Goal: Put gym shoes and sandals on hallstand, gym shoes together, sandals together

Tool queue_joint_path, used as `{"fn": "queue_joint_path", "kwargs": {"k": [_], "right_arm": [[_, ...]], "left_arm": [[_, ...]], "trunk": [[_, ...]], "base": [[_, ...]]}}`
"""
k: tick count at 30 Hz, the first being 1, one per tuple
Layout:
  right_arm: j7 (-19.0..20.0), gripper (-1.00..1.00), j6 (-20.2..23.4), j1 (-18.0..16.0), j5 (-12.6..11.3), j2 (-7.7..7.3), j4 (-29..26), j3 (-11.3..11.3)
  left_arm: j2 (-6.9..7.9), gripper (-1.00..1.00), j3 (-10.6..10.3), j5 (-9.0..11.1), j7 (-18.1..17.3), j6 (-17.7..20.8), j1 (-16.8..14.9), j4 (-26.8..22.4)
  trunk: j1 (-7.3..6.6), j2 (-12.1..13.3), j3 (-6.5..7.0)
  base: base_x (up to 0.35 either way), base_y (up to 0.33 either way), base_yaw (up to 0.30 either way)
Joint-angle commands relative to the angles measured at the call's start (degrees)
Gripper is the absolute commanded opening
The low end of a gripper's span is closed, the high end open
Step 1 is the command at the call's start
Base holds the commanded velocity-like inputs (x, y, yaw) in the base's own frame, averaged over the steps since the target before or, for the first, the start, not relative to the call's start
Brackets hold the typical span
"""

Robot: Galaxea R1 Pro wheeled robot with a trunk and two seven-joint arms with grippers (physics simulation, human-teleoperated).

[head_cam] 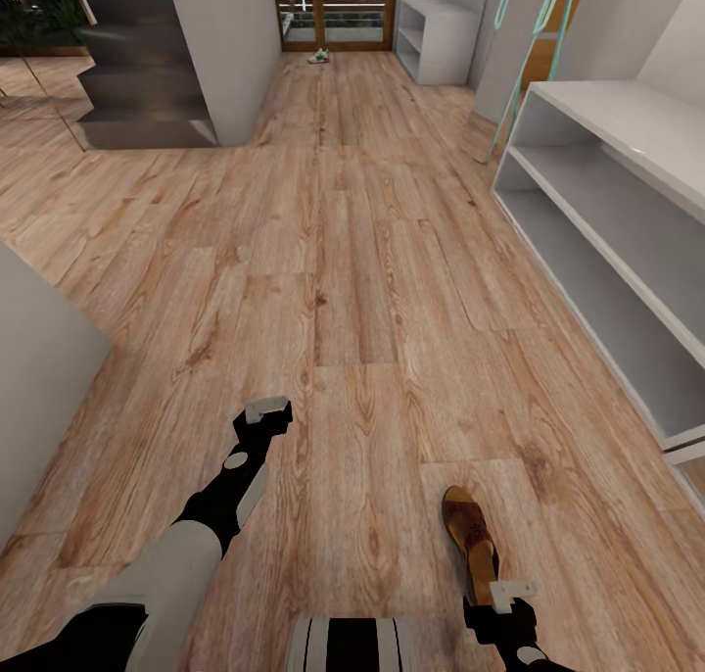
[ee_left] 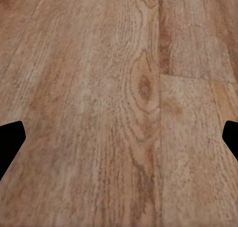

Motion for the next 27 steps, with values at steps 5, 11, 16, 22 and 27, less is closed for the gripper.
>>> {"fn": "queue_joint_path", "kwargs": {"k": [5,11,16,22,27], "right_arm": [[-0.4,1.00,-0.3,-0.1,0.5,0.00,0.2,0.0],[-0.4,1.00,-0.3,-0.1,0.5,0.00,0.2,0.0],[-0.4,1.00,-0.3,-0.1,0.5,0.00,0.2,0.0],[-0.4,1.00,-0.3,-0.1,0.5,0.00,0.2,0.0],[-0.4,1.00,-0.3,-0.1,0.5,0.00,0.2,0.0]], "left_arm": [[-0.04,1.00,0.1,0.4,0.0,-0.2,0.0,0.0],[-0.04,1.00,0.1,0.4,0.0,-0.2,0.0,0.1],[-0.04,1.00,0.1,0.4,0.0,-0.2,0.0,0.1],[-0.04,1.00,0.1,0.4,0.0,-0.2,0.0,0.0],[-0.04,1.00,0.1,0.4,0.0,-0.2,0.0,0.0]], "trunk": [[-0.01,0.0,-0.04],[0.12,-0.1,-1.14],[0.17,-0.1,-1.59],[0.17,-0.1,-1.59],[0.17,-0.1,-1.59]], "base": [[0.000,0.000,0.000],[0.000,0.000,0.000],[0.000,0.000,0.000],[0.000,0.000,0.000],[0.000,0.000,0.000]]}}
